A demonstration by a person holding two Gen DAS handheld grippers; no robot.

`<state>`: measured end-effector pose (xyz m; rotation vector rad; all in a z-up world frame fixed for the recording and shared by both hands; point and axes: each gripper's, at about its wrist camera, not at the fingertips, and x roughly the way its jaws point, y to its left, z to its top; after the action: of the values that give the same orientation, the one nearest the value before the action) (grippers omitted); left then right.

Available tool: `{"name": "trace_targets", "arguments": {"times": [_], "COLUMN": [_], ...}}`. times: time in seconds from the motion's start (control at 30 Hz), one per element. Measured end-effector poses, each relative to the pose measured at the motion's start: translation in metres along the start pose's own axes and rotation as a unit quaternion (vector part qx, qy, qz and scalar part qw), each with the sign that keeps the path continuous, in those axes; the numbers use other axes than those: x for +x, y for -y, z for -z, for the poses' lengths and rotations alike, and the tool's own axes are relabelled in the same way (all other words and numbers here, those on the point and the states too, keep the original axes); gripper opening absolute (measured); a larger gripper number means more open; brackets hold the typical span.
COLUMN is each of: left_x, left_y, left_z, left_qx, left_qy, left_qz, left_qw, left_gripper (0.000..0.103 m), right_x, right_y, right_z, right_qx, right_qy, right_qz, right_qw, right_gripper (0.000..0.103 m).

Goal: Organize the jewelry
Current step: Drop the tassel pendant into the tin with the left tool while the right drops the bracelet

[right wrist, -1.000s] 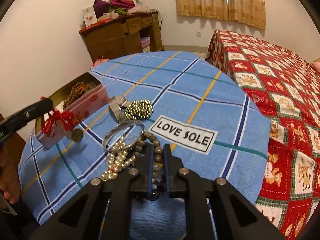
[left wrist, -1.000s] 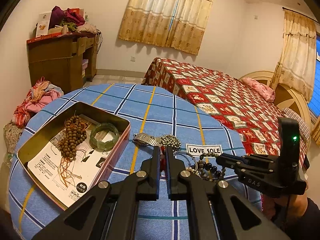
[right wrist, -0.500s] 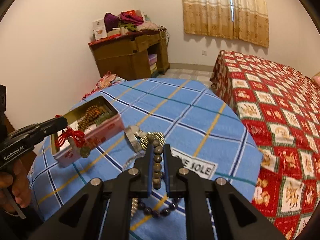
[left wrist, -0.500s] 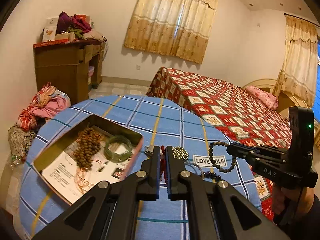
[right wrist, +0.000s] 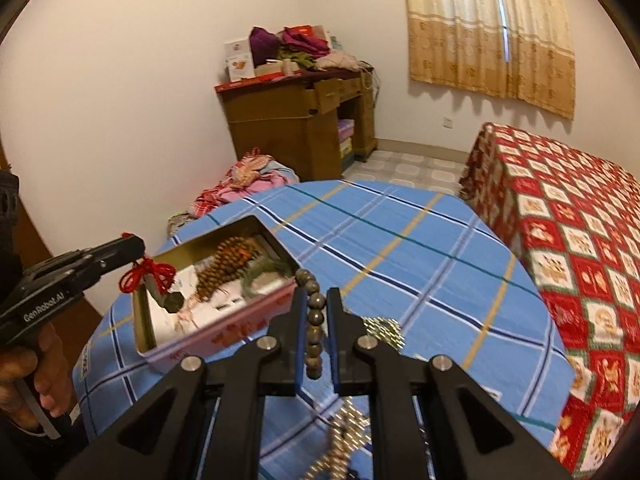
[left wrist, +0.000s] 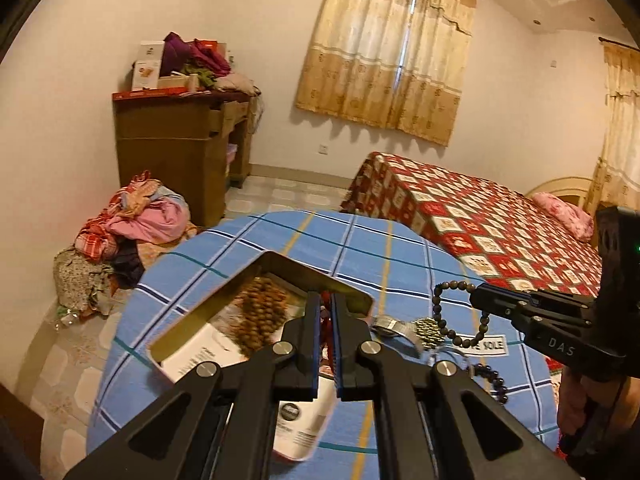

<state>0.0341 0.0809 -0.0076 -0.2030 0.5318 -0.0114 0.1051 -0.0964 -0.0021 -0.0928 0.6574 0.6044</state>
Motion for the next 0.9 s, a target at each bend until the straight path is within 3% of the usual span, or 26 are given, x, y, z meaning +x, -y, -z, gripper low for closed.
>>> {"name": "trace_targets", "arguments": {"times": [0.4,0.9], "left_x": [0.009,0.037], "left_y": [-0.028,-0.054], "left_z": [-0.001,-0.003], "left_qx": [-0.002,0.000], "left_qy": [-0.003,-0.029], "left_qz": [-0.043,-0.066], "left_qw": [0.9991,0.9974], "left_gripper": [0.004,0.004], "right_x": [0.031,0.070], "right_y": [-0.035,-0.062], "right_z": [-0.019,-0.015], "right_qx": [-0.022,-0.032], "right_qy": [0.000,-0.024], "right_qz": [-0.041,-0.055], "right_qw": [0.999,0.998], "right_gripper": [0.012,0.012]}}
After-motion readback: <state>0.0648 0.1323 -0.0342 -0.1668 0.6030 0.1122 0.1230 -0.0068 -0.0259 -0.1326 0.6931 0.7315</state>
